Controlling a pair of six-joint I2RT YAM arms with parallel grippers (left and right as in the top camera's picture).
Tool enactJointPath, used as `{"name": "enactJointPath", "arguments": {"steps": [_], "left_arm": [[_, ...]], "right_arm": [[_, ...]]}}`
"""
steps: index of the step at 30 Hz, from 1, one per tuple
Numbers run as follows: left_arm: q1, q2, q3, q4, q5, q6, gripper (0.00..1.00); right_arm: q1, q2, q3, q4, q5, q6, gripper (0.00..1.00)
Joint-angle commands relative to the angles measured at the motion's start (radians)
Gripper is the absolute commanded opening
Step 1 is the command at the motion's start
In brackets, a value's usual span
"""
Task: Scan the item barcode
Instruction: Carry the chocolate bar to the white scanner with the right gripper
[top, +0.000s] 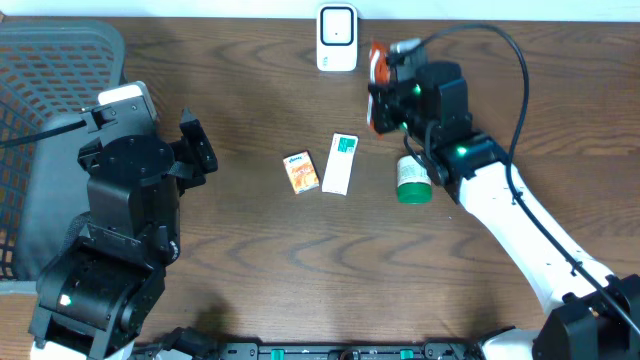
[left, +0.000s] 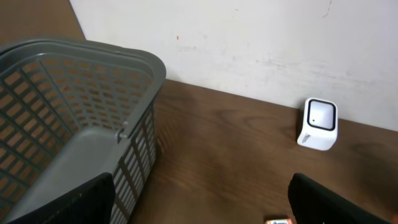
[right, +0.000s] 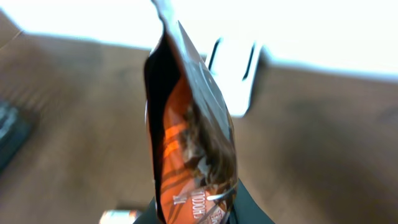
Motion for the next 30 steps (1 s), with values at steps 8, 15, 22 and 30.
{"name": "enactJointPath", "arguments": {"steps": [8,15,22,30], "left_arm": [[0.002,-0.004,-0.01,0.0,-0.01,-0.005,0.89],[0.002,-0.004,-0.01,0.0,-0.01,-0.005,0.89],[0.002,-0.004,-0.01,0.0,-0.01,-0.005,0.89],[0.002,-0.004,-0.01,0.0,-0.01,-0.005,0.89]], "right_arm": [[0.031,0.343,0.325,-0.013,0.371,-0.293,0.04],[0.09,0.578,0.627,-0.03,0.632,-0.599,0.03],[0.13,0.767,0.777,0.156,0.815,-0.972,0.02],[0.169,0.934,0.822,0.414,0.827,-1.337,0.05]]}}
